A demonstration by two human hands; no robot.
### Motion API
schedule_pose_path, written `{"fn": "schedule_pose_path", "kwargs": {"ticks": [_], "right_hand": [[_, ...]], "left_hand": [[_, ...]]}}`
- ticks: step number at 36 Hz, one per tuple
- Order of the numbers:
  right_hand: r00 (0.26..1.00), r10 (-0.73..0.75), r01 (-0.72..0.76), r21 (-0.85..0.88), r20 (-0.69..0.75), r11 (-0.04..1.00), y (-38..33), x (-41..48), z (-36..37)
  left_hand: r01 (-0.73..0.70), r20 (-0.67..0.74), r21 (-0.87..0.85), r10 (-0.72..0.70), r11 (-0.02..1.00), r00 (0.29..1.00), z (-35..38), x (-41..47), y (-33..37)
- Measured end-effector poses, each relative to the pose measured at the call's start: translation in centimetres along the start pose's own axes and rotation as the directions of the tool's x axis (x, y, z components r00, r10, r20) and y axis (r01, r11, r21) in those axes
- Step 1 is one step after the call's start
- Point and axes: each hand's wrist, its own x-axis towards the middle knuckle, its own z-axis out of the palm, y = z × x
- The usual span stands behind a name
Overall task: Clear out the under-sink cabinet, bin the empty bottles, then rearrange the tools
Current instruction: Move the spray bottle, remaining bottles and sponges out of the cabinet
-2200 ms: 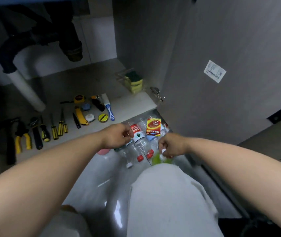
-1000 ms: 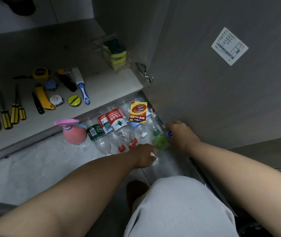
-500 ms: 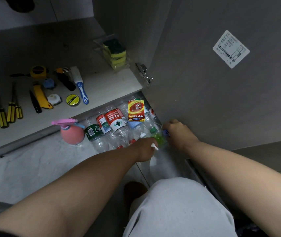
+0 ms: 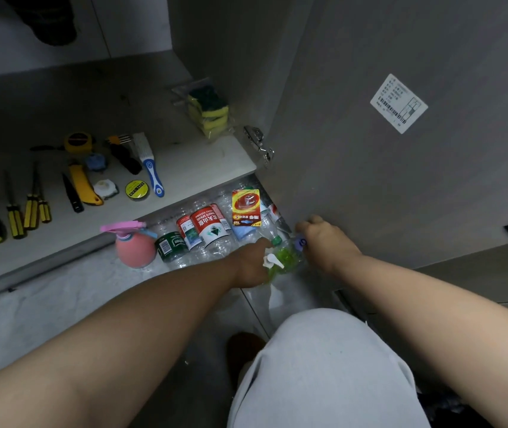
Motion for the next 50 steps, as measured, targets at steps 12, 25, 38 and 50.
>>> {"fn": "schedule_pose_path", "kwargs": {"ticks": [12, 25, 38, 50], "right_hand": [[0.966, -0.257, 0.257, 0.01, -0.007, 0.966, -6.9, 2.6, -3.4], [0.917, -0.385, 0.392, -0.057, 0.106, 0.918, -16.6, 10.7, -4.1], [0.959, -0.013, 0.053, 0.133, -0.284, 0.99, -16.5, 27.0, -9.3], [0.98, 0.09, -0.044, 0.242, -0.18, 0.969, -17.9, 33.8, -6.9]], "left_hand": [[0.128, -0.236, 0.281, -0.061, 0.951, 0.97, -14.8, -8.6, -4.1], [0.267, -0.417, 0.141, -0.188, 0.953, 0.889, -21.2, -11.6, -13.8], [0.165, -0.567, 0.061, -0.102, 0.984, 0.817, -20.0, -6.2, -16.5], [0.173, -0.528, 0.032, -0.13, 0.984, 0.839, -19.9, -4.6, -17.3]]}}
